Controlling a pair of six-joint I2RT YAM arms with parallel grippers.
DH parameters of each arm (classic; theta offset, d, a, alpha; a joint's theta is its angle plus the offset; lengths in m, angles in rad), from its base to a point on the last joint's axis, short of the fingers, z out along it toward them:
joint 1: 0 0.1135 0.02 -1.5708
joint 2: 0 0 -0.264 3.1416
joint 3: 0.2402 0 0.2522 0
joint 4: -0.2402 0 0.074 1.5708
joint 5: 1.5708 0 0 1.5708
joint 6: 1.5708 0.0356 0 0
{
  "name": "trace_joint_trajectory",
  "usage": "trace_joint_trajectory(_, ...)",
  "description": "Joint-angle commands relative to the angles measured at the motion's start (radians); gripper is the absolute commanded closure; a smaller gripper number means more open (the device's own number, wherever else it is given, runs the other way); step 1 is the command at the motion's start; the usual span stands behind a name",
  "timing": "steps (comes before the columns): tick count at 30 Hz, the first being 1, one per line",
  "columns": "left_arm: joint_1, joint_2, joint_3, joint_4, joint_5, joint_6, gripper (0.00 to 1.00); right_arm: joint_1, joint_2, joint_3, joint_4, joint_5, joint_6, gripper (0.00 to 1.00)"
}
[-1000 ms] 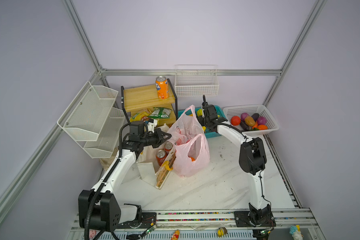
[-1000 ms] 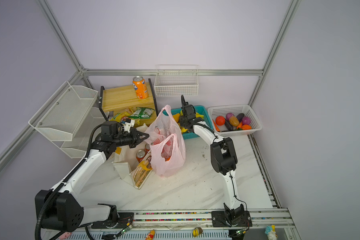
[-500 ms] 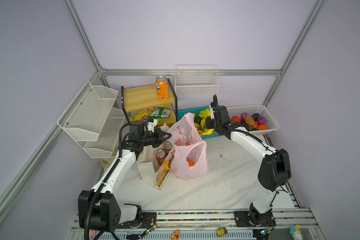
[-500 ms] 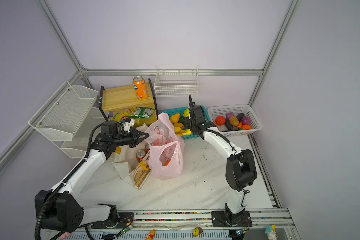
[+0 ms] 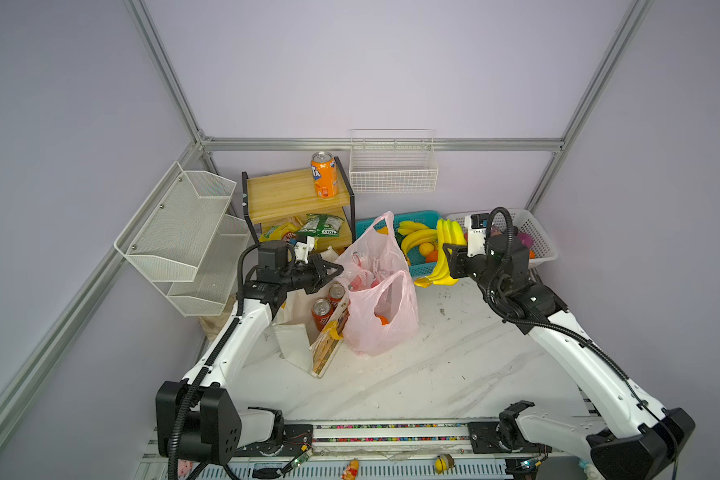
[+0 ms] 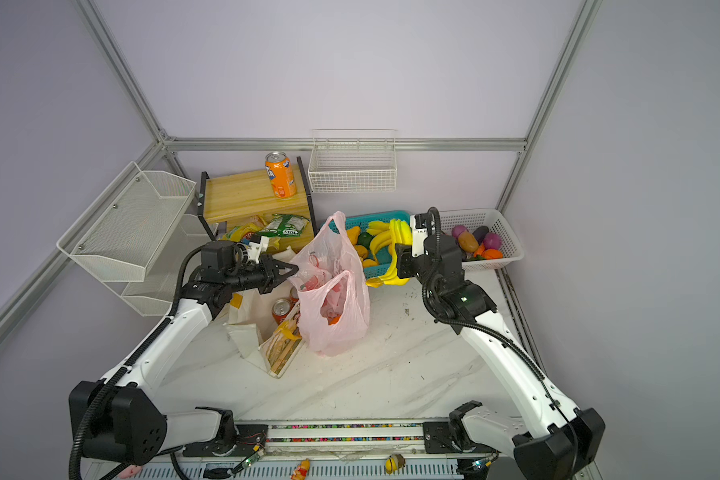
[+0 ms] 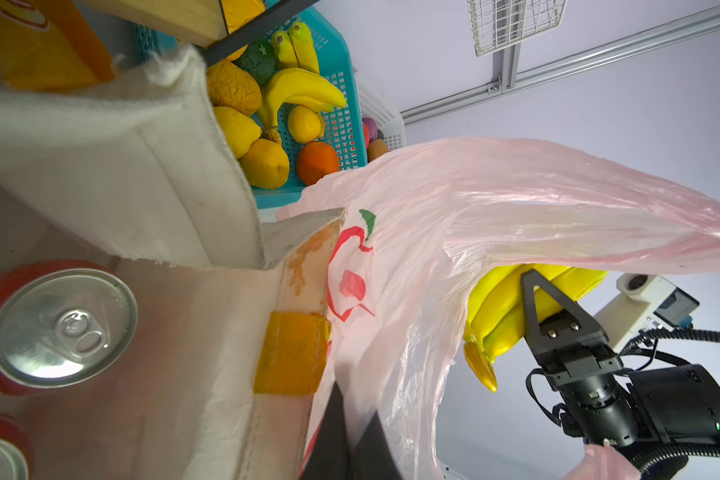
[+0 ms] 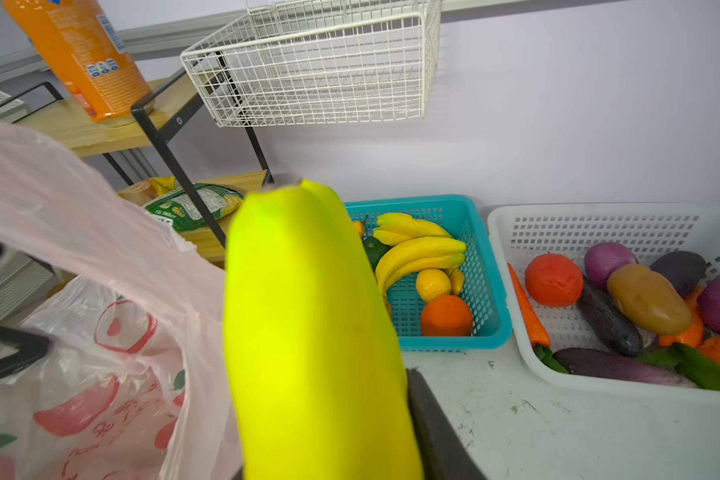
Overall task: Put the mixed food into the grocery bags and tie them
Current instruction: 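Carry the bananas into the pink bag held by the left gripper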
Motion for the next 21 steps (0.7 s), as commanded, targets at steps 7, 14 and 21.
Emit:
trace_joint_trajectory(7, -0.004, -0.048, -0.009, 0.045, 0.020, 0.006, 1.00, 0.024, -0.101, -0.049, 0.085, -0.224, -0.046, 0.80)
trace_joint_trajectory(14, -0.004, -0.044, -0.013, 0.028, 0.010, 0.015, 1.00, 0.051, -0.040, -0.062, 0.179, -0.354, -0.106, 0.79)
trace_joint_trajectory(21, -0.004, -0.041, -0.011, 0.030, 0.010, 0.021, 1.00, 0.075, 0.005, -0.067, 0.223, -0.466, -0.128, 0.79)
